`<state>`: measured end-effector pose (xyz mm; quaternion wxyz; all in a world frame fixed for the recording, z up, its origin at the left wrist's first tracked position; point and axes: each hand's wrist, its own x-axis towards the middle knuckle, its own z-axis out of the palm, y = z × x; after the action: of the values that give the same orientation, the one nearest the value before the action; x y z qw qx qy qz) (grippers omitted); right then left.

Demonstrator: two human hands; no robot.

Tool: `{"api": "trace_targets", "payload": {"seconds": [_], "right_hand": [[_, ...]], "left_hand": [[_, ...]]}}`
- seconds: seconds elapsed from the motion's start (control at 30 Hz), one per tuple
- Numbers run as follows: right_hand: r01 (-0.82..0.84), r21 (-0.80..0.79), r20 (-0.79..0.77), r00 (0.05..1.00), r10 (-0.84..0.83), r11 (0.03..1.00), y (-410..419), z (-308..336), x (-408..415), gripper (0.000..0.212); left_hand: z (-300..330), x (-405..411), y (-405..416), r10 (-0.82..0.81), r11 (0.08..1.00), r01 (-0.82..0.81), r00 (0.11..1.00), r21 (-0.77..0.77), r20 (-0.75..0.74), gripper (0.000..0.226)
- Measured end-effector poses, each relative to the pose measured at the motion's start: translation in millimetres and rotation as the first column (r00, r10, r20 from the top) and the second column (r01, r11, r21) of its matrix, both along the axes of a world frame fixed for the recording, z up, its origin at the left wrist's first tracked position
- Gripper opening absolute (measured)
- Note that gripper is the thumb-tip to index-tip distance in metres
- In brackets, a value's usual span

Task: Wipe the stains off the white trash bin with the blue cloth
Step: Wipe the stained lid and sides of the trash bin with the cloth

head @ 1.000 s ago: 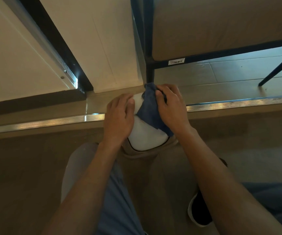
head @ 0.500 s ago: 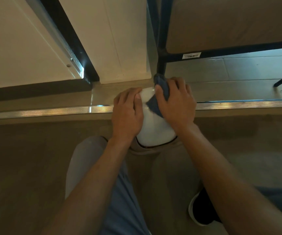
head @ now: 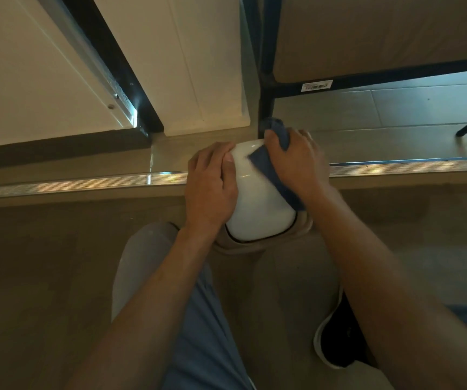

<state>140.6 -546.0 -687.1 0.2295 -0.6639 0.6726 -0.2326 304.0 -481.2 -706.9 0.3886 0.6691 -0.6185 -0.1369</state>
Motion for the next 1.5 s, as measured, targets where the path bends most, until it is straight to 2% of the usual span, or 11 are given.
{"api": "trace_targets", "payload": {"seconds": [0.03, 0.1, 0.23, 0.4, 0.57, 0.73, 0.9, 0.97, 1.1, 1.3, 1.5], "right_hand": [[0.025, 0.162, 0.051, 0.998, -0.033, 0.986, -14, 2, -4, 0.059], [0.017, 0.209, -0.022, 1.0, -0.012, 0.978, -22, 5, 1, 0.059], [-0.113, -0.326, -0.232, 0.972, 0.036, 0.939, 20, -6, 11, 0.047], [0.046, 0.15, 0.099, 0.993, -0.062, 0.988, -15, 1, -3, 0.056], [-0.08, -0.362, -0.225, 0.974, -0.003, 0.929, 33, -10, 12, 0.047], [0.034, 0.1, -0.023, 0.999, -0.032, 0.994, -18, 5, 4, 0.051], [-0.189, -0.386, -0.342, 0.938, 0.05, 0.903, 32, -6, 23, 0.047], [-0.183, -0.365, -0.284, 0.956, 0.078, 0.913, 30, -6, 15, 0.047], [0.085, 0.146, 0.007, 0.996, -0.087, 0.986, -17, 8, 7, 0.046], [0.055, -0.43, -0.096, 0.99, -0.106, 0.901, 50, -25, 14, 0.047], [0.354, -0.12, 0.173, 0.928, -0.331, 0.928, 67, -30, 6, 0.052]], "left_hand": [[0, 0, 0, 0.0, 1.0, 0.0, 1.0, 0.005, 0.002, 0.034], [0, 1, 0, 0.006, 1.0, -0.006, 1.0, 0.002, 0.0, 0.034], [-1, 1, 0, 0.007, 1.0, -0.007, 1.0, -0.008, -0.001, 0.033], [0, 0, 0, 0.016, 1.0, -0.016, 1.0, 0.004, -0.002, 0.034], [-1, 1, 1, 0.005, 1.0, -0.005, 1.0, -0.01, 0.007, 0.035], [-1, 1, 0, 0.017, 1.0, -0.017, 1.0, -0.002, 0.0, 0.035], [0, 1, 0, 0.005, 1.0, -0.005, 1.0, -0.03, 0.014, 0.033], [0, 0, -1, -0.005, 1.0, 0.005, 1.0, -0.021, 0.012, 0.034], [2, 1, 1, 0.013, 1.0, -0.012, 1.0, 0.014, -0.007, 0.035], [1, 2, 1, 0.015, 1.0, -0.015, 1.0, 0.0, 0.002, 0.033], [0, 2, 1, 0.005, 1.0, -0.005, 1.0, -0.004, -0.005, 0.036]]}}
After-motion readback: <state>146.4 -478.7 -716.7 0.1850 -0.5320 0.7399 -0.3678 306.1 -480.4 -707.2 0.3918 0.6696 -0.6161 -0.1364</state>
